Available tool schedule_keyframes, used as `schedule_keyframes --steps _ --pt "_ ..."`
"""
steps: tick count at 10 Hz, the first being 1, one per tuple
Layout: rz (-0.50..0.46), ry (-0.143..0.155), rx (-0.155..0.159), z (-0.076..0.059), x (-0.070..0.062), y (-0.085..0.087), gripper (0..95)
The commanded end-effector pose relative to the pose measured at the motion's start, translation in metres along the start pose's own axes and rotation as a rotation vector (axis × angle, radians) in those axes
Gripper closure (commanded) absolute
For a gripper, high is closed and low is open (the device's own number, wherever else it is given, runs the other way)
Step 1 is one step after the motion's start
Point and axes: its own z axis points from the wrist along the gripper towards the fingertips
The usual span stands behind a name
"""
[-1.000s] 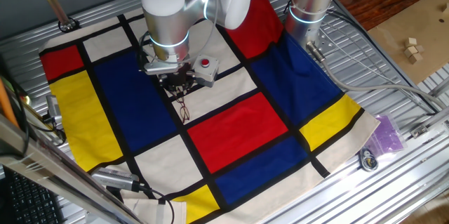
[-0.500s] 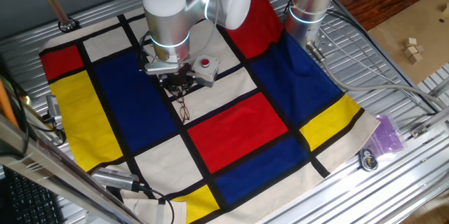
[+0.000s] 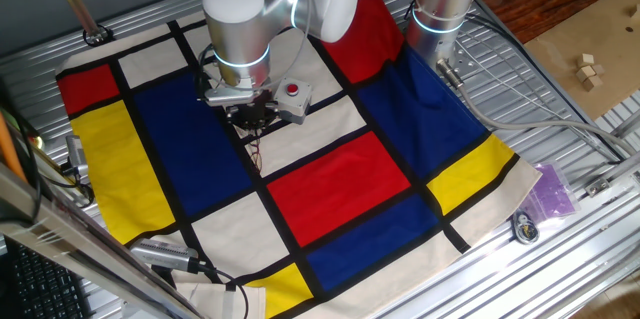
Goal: Unfold the leg of the glasses (with one hand)
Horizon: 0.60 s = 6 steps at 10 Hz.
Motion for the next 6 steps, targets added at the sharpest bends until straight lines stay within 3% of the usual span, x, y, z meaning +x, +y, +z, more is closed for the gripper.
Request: schedule_keyframes --steps 1,6 --pt "0.001 -0.002 -0.004 -0.0052 -0.0012 0.0008 95.0" --pt "0.005 -0.003 -0.012 -0.0091 -0.0026 -0.0007 95.0"
